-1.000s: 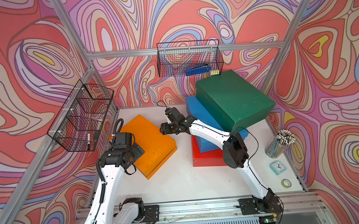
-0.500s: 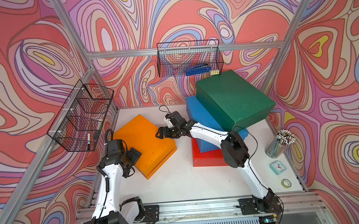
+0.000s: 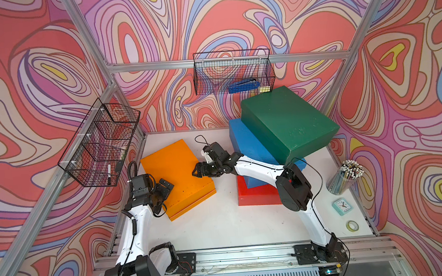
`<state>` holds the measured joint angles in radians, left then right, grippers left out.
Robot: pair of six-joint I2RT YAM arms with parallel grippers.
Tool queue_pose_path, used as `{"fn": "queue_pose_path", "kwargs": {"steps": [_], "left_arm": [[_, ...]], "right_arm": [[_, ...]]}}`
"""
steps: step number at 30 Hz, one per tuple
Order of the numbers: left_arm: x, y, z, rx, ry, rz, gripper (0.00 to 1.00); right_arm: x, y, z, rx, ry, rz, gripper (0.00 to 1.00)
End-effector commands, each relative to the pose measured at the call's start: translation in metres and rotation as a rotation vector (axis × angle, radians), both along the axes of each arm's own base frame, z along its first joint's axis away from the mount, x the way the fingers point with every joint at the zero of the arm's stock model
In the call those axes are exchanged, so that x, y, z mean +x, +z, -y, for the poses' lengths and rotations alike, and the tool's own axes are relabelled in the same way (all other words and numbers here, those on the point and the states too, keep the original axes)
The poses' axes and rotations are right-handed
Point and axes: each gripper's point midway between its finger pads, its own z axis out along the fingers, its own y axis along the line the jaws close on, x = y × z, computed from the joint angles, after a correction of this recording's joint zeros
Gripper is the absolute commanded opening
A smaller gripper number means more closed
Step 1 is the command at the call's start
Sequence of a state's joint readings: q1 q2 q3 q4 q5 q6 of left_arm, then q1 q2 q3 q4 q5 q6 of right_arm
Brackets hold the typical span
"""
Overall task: Stack the shoeboxes
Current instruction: Adjust the shoebox at the center of the board.
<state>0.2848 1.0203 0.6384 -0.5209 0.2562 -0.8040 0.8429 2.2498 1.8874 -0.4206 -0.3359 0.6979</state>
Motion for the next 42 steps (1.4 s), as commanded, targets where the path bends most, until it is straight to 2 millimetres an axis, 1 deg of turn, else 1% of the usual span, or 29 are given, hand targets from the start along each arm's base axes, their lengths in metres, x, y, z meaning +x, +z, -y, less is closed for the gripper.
{"fn": "queue_pose_path", "kwargs": {"steps": [1, 2, 4, 7, 9, 13, 17, 18, 22, 24, 26, 29, 32, 35, 37, 39, 40, 42], "left_arm": [[-0.039, -0.04, 0.024, -0.101, -0.028, -0.165, 1.0], [-0.041, -0.045, 0.026, -0.116, -0.028, -0.165, 0.99], [-0.049, -0.064, 0.033, -0.154, -0.023, -0.181, 0.99], [-0.051, -0.078, 0.04, -0.194, -0.023, -0.168, 0.98], [-0.052, -0.085, 0.044, -0.215, -0.024, -0.161, 0.98], [-0.048, -0.092, 0.05, -0.258, -0.024, -0.12, 0.97], [-0.048, -0.094, 0.055, -0.285, -0.029, -0.11, 0.97], [-0.043, -0.093, 0.055, -0.29, -0.032, -0.083, 0.97], [-0.038, -0.091, 0.061, -0.303, -0.037, -0.037, 0.96], [-0.036, -0.091, 0.064, -0.294, -0.047, -0.036, 0.96], [-0.039, -0.095, 0.066, -0.291, -0.052, -0.053, 0.96], [-0.05, -0.108, 0.067, -0.289, -0.045, -0.09, 0.96], [-0.065, -0.124, 0.069, -0.294, -0.038, -0.124, 0.96], [-0.067, -0.122, 0.068, -0.281, -0.042, -0.124, 0.96], [-0.067, -0.116, 0.064, -0.254, -0.04, -0.128, 0.96], [-0.062, -0.101, 0.063, -0.243, -0.047, -0.106, 0.96], [-0.059, -0.093, 0.062, -0.239, -0.051, -0.097, 0.96], [-0.05, -0.066, 0.058, -0.207, -0.064, -0.06, 0.96]], "right_arm": [[-0.068, 0.105, -0.051, 0.224, 0.208, 0.037, 0.8], [-0.072, 0.113, -0.053, 0.231, 0.214, 0.041, 0.8], [-0.08, 0.129, -0.06, 0.251, 0.232, 0.054, 0.8], [-0.092, 0.147, -0.07, 0.279, 0.256, 0.06, 0.79], [-0.099, 0.153, -0.075, 0.285, 0.265, 0.058, 0.79], [-0.107, 0.169, -0.083, 0.296, 0.276, 0.078, 0.78], [-0.116, 0.176, -0.093, 0.302, 0.292, 0.078, 0.78], [-0.118, 0.18, -0.096, 0.31, 0.296, 0.08, 0.77], [-0.128, 0.191, -0.103, 0.323, 0.312, 0.095, 0.77], [-0.128, 0.19, -0.105, 0.317, 0.306, 0.1, 0.77], [-0.128, 0.184, -0.106, 0.308, 0.301, 0.087, 0.77], [-0.13, 0.17, -0.11, 0.297, 0.299, 0.05, 0.77], [-0.135, 0.165, -0.114, 0.295, 0.309, 0.035, 0.77], [-0.135, 0.161, -0.114, 0.283, 0.305, 0.034, 0.77], [-0.135, 0.166, -0.112, 0.283, 0.311, 0.048, 0.76], [-0.134, 0.18, -0.106, 0.275, 0.313, 0.098, 0.75], [-0.132, 0.19, -0.101, 0.27, 0.309, 0.137, 0.74], [-0.126, 0.219, -0.084, 0.243, 0.289, 0.258, 0.71]]}}
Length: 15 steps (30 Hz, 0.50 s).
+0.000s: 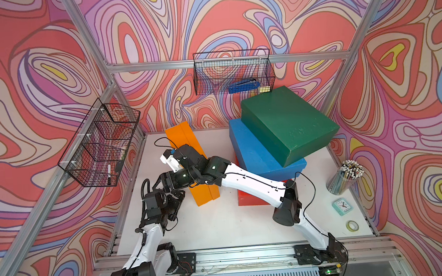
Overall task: Stack the shoeboxes
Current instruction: Adjust the shoebox at the center of the board.
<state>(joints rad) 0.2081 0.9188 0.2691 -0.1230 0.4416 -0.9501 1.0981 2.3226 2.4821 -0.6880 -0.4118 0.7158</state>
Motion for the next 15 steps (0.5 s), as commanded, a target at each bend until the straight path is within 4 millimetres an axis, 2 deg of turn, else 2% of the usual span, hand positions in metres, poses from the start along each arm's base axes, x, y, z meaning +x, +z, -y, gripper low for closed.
{"fn": "queue_pose_path", "kwargs": {"steps": [1, 3, 4, 6, 8, 11, 13, 15], "left_arm": [[-0.034, -0.001, 0.001, 0.02, -0.012, -0.185, 0.96], [-0.026, 0.031, -0.003, 0.057, -0.02, -0.148, 0.97], [-0.02, 0.051, -0.005, 0.073, -0.025, -0.115, 0.97], [-0.013, 0.086, -0.007, 0.098, -0.035, -0.064, 0.99], [-0.007, 0.116, -0.007, 0.114, -0.051, -0.018, 1.0], [0.002, 0.154, -0.003, 0.121, -0.079, 0.039, 1.0], [0.008, 0.176, 0.001, 0.124, -0.099, 0.073, 1.0], [0.015, 0.191, 0.005, 0.13, -0.108, 0.102, 1.0]], "right_arm": [[0.011, 0.063, 0.032, 0.018, -0.06, 0.214, 0.69], [0.023, 0.086, 0.062, -0.02, -0.136, 0.331, 0.63], [0.029, 0.091, 0.074, -0.036, -0.166, 0.354, 0.63], [0.044, 0.097, 0.105, -0.065, -0.227, 0.371, 0.76], [0.063, 0.093, 0.134, -0.117, -0.304, 0.388, 0.85], [0.095, 0.074, 0.172, -0.173, -0.41, 0.375, 0.89], [0.119, 0.059, 0.193, -0.163, -0.454, 0.32, 0.86], [0.139, 0.043, 0.203, -0.134, -0.467, 0.259, 0.76]]}}
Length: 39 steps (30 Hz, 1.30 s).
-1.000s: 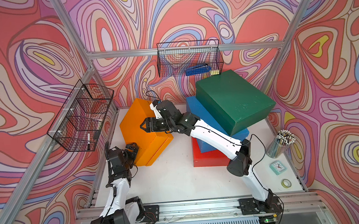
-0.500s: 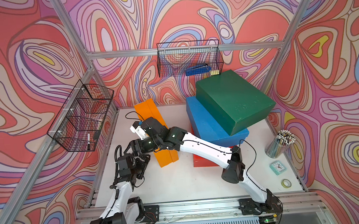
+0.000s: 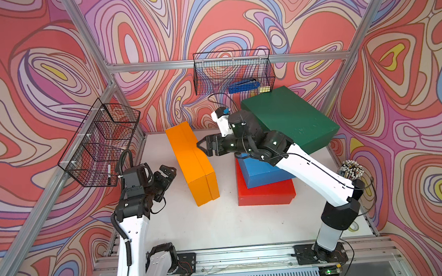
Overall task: Stack the shoeboxes
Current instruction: Adjust the shoebox at the center of the board.
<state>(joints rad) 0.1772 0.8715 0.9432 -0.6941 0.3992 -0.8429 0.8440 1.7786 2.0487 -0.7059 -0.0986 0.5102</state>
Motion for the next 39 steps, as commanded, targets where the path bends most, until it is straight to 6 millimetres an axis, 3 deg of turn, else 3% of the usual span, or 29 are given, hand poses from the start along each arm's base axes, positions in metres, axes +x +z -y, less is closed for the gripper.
{"fn": "queue_pose_path", "kwargs": {"steps": [1, 4, 7, 13, 19, 26, 32, 39], "left_arm": [[-0.005, 0.004, 0.01, 0.001, -0.037, -0.056, 1.0], [0.008, 0.02, 0.017, -0.001, -0.05, -0.018, 0.99], [0.021, 0.023, 0.029, 0.025, -0.085, -0.02, 0.98], [0.027, -0.006, 0.04, 0.068, -0.114, -0.109, 0.93], [0.002, -0.031, 0.028, 0.134, -0.091, -0.166, 0.81], [-0.039, -0.072, 0.013, 0.182, -0.057, -0.271, 0.81], [-0.084, -0.108, -0.01, 0.245, 0.006, -0.413, 0.86], [-0.091, -0.123, -0.013, 0.232, 0.042, -0.488, 0.87]], "right_arm": [[0.039, -0.066, 0.004, -0.034, -0.028, -0.119, 0.73], [0.043, -0.082, -0.012, -0.027, 0.023, -0.16, 0.73], [0.046, -0.097, -0.025, -0.016, 0.049, -0.201, 0.75], [0.049, -0.118, -0.044, 0.029, 0.09, -0.266, 0.75], [0.025, -0.107, -0.07, 0.077, 0.165, -0.269, 0.71], [-0.017, -0.083, -0.098, 0.095, 0.246, -0.237, 0.69], [-0.038, -0.107, -0.119, 0.099, 0.284, -0.314, 0.68], [-0.06, -0.122, -0.133, 0.099, 0.337, -0.363, 0.66]]}}
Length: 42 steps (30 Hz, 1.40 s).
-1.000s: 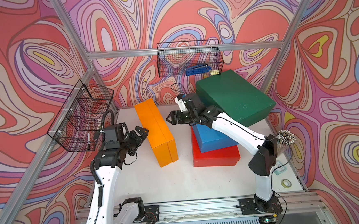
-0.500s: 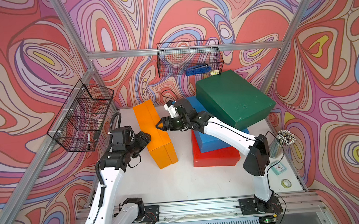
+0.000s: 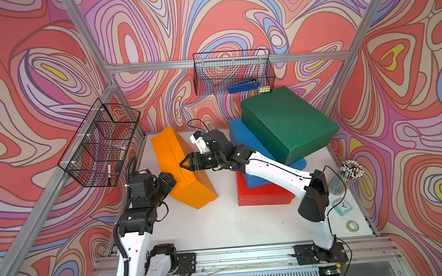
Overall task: Stack the shoeboxes
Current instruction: Adjust the shoebox at the center of the board.
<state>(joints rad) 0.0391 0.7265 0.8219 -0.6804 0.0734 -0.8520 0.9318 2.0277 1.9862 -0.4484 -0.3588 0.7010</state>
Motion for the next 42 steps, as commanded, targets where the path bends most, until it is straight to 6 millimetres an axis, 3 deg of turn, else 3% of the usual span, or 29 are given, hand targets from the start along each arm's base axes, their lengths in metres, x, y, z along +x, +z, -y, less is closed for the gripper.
{"fn": "queue_pose_path", "kwargs": {"steps": [1, 6, 13, 16, 19, 22, 26, 33, 38, 42], "left_arm": [[-0.07, -0.106, 0.003, 0.001, -0.021, -0.531, 0.88], [-0.073, -0.13, 0.0, -0.016, 0.007, -0.645, 0.95], [-0.07, -0.157, -0.004, -0.1, 0.041, -0.699, 0.97], [-0.065, -0.16, -0.002, -0.119, 0.037, -0.701, 0.97], [-0.063, -0.152, -0.003, -0.113, 0.038, -0.689, 0.97], [-0.062, -0.134, -0.011, -0.064, 0.05, -0.656, 0.97], [-0.052, -0.105, -0.016, -0.035, 0.055, -0.587, 0.98], [-0.002, -0.051, 0.003, -0.124, -0.036, -0.34, 0.99], [0.032, -0.043, 0.017, -0.154, -0.146, -0.281, 1.0], [0.053, -0.049, 0.026, -0.14, -0.198, -0.278, 1.0]], "right_arm": [[-0.035, -0.022, -0.02, -0.003, 0.106, -0.079, 0.66], [-0.035, -0.038, -0.021, -0.022, 0.105, -0.108, 0.66], [-0.034, -0.043, -0.037, 0.025, 0.127, -0.149, 0.66], [-0.029, -0.046, -0.042, 0.016, 0.125, -0.145, 0.66], [-0.02, -0.051, -0.035, -0.025, 0.1, -0.126, 0.7], [0.001, -0.058, -0.008, -0.105, 0.016, -0.087, 0.78], [0.04, -0.074, 0.042, -0.379, -0.13, 0.045, 0.85], [0.104, -0.116, 0.122, -0.681, -0.345, 0.075, 0.91], [0.117, -0.141, 0.146, -0.79, -0.416, 0.069, 0.94], [0.122, -0.161, 0.147, -0.81, -0.429, 0.028, 0.96]]}}
